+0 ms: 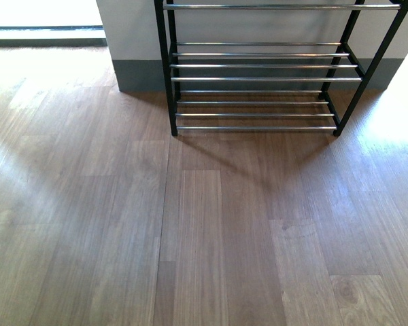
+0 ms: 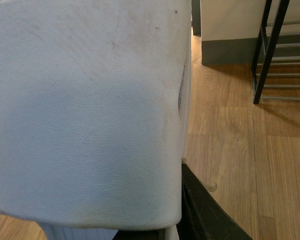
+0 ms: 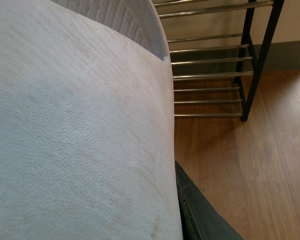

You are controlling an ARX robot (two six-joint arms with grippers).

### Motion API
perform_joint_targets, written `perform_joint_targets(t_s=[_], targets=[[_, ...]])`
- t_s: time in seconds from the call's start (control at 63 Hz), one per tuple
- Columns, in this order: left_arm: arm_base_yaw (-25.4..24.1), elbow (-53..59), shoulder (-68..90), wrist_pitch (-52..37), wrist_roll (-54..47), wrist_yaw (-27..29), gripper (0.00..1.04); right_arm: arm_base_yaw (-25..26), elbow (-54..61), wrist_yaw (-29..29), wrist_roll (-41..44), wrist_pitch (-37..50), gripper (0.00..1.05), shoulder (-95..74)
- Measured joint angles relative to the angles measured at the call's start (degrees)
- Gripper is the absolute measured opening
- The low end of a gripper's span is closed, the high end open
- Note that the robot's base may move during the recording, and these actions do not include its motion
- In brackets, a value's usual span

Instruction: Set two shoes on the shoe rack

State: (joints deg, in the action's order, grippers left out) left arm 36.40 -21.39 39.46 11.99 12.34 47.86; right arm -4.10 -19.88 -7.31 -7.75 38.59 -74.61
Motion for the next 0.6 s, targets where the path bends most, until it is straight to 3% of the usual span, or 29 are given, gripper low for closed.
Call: perform_joint_targets(t_s=[0.604], targets=[[0.1, 0.0, -0.1, 0.0, 0.5, 0.0, 0.02, 0.0, 0.0, 0.0, 0.0, 0.0, 0.01, 0.0]])
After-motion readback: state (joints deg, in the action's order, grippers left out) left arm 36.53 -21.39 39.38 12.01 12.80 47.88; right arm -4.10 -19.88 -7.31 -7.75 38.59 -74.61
